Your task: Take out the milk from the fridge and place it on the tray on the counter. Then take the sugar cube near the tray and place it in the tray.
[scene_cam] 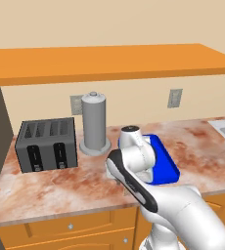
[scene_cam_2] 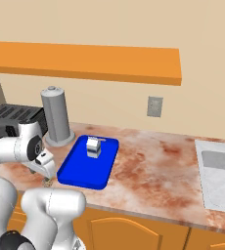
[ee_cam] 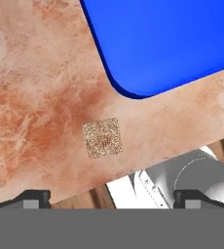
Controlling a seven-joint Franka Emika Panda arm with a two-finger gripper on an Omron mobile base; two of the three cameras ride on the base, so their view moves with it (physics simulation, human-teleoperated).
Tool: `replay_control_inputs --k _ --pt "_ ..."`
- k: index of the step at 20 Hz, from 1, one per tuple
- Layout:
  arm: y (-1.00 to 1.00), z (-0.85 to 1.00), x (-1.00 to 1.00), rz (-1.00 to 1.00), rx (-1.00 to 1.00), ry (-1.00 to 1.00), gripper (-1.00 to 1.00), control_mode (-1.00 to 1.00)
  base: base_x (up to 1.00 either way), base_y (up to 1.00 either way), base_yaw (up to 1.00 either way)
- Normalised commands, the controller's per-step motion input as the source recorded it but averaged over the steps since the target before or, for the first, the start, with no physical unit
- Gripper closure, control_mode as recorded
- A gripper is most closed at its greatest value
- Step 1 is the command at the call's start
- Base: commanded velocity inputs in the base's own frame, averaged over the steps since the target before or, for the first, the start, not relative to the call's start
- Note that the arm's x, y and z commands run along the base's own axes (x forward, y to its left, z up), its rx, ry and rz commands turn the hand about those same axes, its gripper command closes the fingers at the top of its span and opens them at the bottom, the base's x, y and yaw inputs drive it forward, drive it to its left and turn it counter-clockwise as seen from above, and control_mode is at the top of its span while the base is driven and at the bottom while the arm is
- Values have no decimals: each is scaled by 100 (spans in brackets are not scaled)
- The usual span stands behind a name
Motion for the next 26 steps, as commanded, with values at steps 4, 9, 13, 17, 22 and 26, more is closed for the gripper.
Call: replay_control_inputs --k 4,9,13,17,22,26 --pt "-2 -31 30 0 -1 1 -100 -100 0 0 0" --pt "0 -36 24 0 -3 1 -100 -100 0 0 0" --pt "0 -34 24 0 -3 0 -100 -100 0 0 0" --pt "0 -14 15 0 -2 4 -100 -100 0 0 0" --pt "0 -8 -1 0 0 2 -100 -100 0 0 0" --pt "0 -3 -4 -2 0 3 -100 -100 0 0 0"
